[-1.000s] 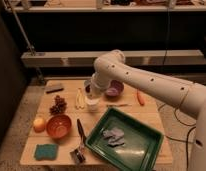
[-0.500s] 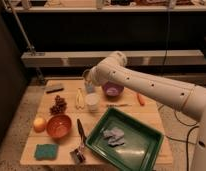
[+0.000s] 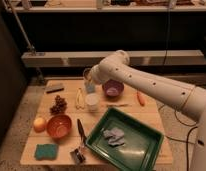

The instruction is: Stack cups on top of each other

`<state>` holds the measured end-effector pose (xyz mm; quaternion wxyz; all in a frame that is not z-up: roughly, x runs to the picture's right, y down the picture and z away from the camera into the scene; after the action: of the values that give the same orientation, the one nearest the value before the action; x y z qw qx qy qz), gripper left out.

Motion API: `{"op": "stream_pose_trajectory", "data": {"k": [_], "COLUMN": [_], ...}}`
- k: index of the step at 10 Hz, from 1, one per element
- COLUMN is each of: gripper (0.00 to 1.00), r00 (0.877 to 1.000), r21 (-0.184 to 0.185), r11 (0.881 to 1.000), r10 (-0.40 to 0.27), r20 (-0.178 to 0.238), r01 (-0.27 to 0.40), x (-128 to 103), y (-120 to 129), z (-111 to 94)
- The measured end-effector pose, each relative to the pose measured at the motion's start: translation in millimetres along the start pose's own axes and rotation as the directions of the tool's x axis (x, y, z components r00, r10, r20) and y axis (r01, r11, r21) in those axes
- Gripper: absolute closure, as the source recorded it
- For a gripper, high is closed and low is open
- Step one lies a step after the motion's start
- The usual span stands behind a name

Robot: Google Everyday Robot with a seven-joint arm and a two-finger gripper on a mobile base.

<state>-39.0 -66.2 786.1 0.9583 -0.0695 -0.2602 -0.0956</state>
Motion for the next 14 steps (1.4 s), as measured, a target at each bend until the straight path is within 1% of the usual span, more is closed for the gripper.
{"op": "stream_pose_trajectory", "data": {"k": [1,2,3,4,5,6,7,9,11,14], "gripper": [1.0,1.0,1.0,1.0,1.0,1.0,1.0,1.0,1.0,1.0], "r00": [0.994,0.979,0.962,0.955,0.957,0.969,0.979,0.987,0.989,0.991], "r21": [-0.011,-0.028,-0.049,-0.065,-0.077,-0.093,-0.105,-0.13,-0.165,-0.21], "r11": [1.0,0.999,0.998,0.997,0.997,0.995,0.992,0.984,0.977,0.969], "r10": [0.026,0.045,0.059,0.063,0.049,0.003,-0.044,-0.109,-0.125,-0.123], "r20": [0.104,0.197,0.265,0.29,0.285,0.249,0.198,0.116,0.082,0.055], "r01": [-0.025,-0.041,-0.048,-0.046,-0.028,0.02,0.066,0.124,0.137,0.132], "x": [15,26,36,43,44,36,27,21,23,32], "y": [-10,-21,-31,-37,-41,-43,-42,-37,-30,-21], "z": [3,11,23,34,42,52,57,62,70,85]}}
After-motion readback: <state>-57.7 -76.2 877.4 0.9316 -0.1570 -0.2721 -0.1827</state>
